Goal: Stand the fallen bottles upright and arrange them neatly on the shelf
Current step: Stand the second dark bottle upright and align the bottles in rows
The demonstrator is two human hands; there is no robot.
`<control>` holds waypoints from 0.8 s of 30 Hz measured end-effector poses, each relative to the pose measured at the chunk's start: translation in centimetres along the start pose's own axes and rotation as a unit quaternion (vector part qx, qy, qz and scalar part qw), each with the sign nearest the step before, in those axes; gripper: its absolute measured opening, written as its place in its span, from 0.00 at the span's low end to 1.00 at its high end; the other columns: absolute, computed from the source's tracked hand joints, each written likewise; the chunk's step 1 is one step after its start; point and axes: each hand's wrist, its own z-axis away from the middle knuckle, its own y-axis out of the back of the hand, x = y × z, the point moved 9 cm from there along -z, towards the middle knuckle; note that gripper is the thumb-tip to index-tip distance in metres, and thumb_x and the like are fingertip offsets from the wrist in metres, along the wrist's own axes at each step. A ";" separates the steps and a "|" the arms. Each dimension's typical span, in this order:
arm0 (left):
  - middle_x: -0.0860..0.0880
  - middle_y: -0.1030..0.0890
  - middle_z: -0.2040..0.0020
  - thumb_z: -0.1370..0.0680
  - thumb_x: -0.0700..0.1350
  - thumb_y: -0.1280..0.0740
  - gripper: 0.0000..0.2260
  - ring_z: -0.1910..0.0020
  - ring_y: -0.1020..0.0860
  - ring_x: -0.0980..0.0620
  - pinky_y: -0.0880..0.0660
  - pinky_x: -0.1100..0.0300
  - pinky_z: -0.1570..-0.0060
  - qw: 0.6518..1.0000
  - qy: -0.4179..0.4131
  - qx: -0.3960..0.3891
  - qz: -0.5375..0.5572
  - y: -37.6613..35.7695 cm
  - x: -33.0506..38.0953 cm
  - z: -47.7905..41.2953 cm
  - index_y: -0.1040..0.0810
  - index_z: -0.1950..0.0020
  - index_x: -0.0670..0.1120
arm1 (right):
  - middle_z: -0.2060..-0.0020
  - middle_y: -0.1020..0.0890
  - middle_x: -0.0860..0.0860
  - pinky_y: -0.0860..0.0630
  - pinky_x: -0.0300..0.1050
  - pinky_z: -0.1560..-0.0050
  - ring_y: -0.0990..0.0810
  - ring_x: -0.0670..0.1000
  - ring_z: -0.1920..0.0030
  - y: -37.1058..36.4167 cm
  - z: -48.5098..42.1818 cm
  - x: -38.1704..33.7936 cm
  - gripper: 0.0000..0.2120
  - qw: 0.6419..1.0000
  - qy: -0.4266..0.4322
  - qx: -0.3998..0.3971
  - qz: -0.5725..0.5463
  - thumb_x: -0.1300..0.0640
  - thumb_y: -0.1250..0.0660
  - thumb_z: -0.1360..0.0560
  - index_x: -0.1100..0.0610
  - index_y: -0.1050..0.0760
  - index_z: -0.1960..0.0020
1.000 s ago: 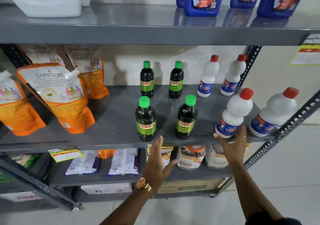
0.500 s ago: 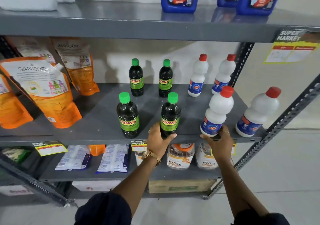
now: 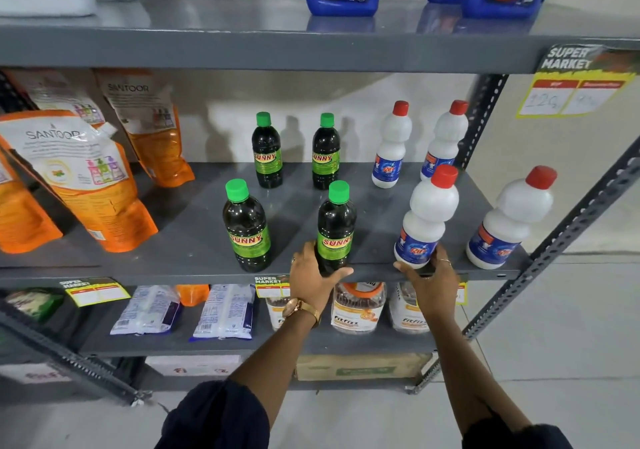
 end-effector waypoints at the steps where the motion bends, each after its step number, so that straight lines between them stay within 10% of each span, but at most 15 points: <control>1: 0.44 0.21 0.48 0.38 0.59 0.23 0.31 0.47 0.27 0.45 0.28 0.53 0.52 1.000 0.003 -0.006 -0.002 0.0 0.0 -0.1 0.28 0.43 0.44 | 0.40 0.20 0.55 0.25 0.44 0.47 0.20 0.56 0.43 0.0 -0.1 0.1 0.33 1.000 -0.004 -0.004 -0.002 0.55 0.23 0.34 0.59 0.31 0.33; 24: 0.42 0.22 0.47 0.39 0.58 0.24 0.33 0.43 0.28 0.42 0.27 0.50 0.49 0.998 0.044 -0.039 -0.003 0.2 0.7 0.2 0.28 0.40 0.44 | 0.36 0.23 0.55 0.27 0.46 0.43 0.23 0.58 0.39 -0.3 -0.3 0.2 0.33 0.997 -0.016 -0.077 -0.021 0.58 0.25 0.31 0.58 0.35 0.30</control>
